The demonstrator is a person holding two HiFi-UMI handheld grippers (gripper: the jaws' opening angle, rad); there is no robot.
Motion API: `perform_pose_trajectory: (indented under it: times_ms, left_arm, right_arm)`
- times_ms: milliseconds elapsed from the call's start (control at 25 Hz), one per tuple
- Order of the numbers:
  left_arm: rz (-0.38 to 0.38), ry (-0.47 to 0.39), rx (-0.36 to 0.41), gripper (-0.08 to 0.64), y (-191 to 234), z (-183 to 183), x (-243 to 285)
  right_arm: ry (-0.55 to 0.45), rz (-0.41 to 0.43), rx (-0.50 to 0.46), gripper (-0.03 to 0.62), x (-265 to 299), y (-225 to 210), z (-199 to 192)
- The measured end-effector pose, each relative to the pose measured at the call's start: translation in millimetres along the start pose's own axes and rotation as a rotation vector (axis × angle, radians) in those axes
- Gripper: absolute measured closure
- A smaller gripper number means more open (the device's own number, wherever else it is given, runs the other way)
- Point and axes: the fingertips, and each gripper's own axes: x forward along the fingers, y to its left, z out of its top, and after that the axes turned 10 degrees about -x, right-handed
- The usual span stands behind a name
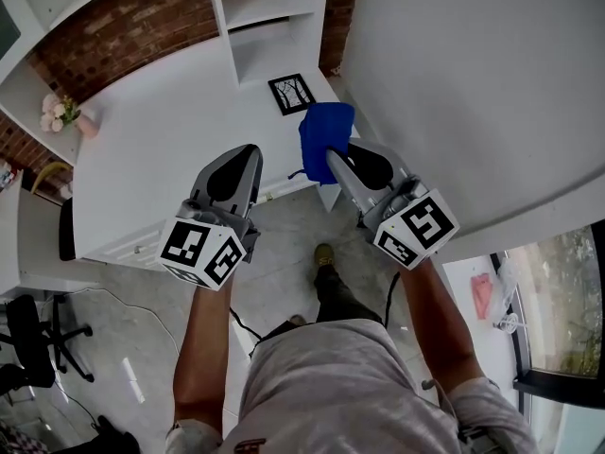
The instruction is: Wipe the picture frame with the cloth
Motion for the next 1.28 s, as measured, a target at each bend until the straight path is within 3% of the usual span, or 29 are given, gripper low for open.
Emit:
perform_pose_trajectory:
  times_ms: [400, 840, 1280]
  left_arm:
    - [0.066, 0.045, 0.012, 0.560, 69.7, -11.6, 94.0]
    - [0.179, 0.091, -0.003, 0.560, 145.5, -31.0, 195.6]
    - [0.294, 0.151, -0.049, 0.560, 199.5, -51.7, 232.2]
  right_arm:
    - [0.010, 0.041, -0.025, 0.546, 63.8, -89.4, -44.6]
    - [0.018, 0.157, 0.007, 0.546, 131.0, -169.8, -91.7]
    - [0.080, 0.197, 0.087, 0.546, 180.6, -213.4, -142.9]
